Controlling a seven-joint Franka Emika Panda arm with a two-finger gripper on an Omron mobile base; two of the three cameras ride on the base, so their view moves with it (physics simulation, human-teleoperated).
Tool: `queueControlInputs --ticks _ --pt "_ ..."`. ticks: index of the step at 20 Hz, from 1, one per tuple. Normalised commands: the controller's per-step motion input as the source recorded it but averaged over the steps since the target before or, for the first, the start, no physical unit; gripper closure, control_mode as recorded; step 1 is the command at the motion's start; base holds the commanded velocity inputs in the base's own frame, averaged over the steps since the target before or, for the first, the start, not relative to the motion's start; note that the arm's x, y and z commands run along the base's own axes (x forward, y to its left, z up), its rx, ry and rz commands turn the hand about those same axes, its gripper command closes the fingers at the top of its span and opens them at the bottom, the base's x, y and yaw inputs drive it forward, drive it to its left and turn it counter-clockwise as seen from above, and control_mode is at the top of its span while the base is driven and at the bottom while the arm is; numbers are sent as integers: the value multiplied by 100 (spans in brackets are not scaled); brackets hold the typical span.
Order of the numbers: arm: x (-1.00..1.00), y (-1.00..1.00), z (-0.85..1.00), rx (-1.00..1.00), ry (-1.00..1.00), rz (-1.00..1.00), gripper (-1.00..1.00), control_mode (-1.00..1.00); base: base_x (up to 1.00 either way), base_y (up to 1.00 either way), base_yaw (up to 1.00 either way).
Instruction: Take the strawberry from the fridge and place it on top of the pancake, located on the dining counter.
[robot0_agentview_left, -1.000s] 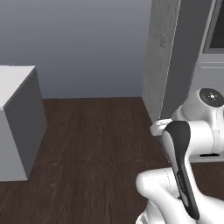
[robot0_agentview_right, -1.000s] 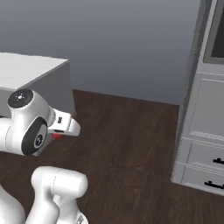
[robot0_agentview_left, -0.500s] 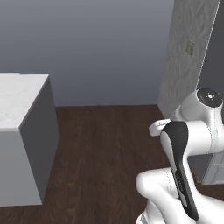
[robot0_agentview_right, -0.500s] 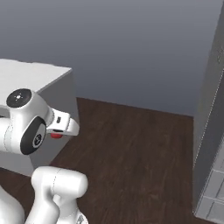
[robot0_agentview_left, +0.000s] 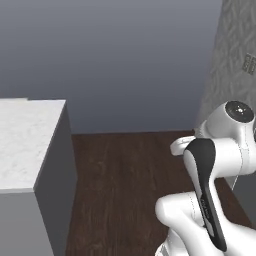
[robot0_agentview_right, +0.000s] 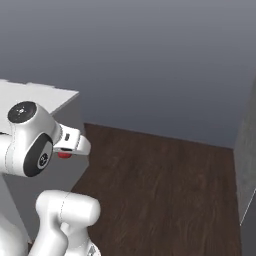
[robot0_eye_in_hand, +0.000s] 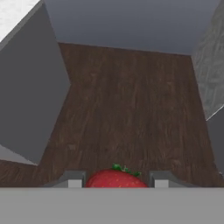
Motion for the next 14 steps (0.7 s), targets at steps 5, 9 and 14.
queueControlInputs --ticks 5,9,14 --pt "0 0 0 0 0 0 100 100 100 24 -6" --pt "0 0 0 0 0 0 100 100 100 3 -1" --pt "0 0 0 0 0 0 100 100 100 0 0"
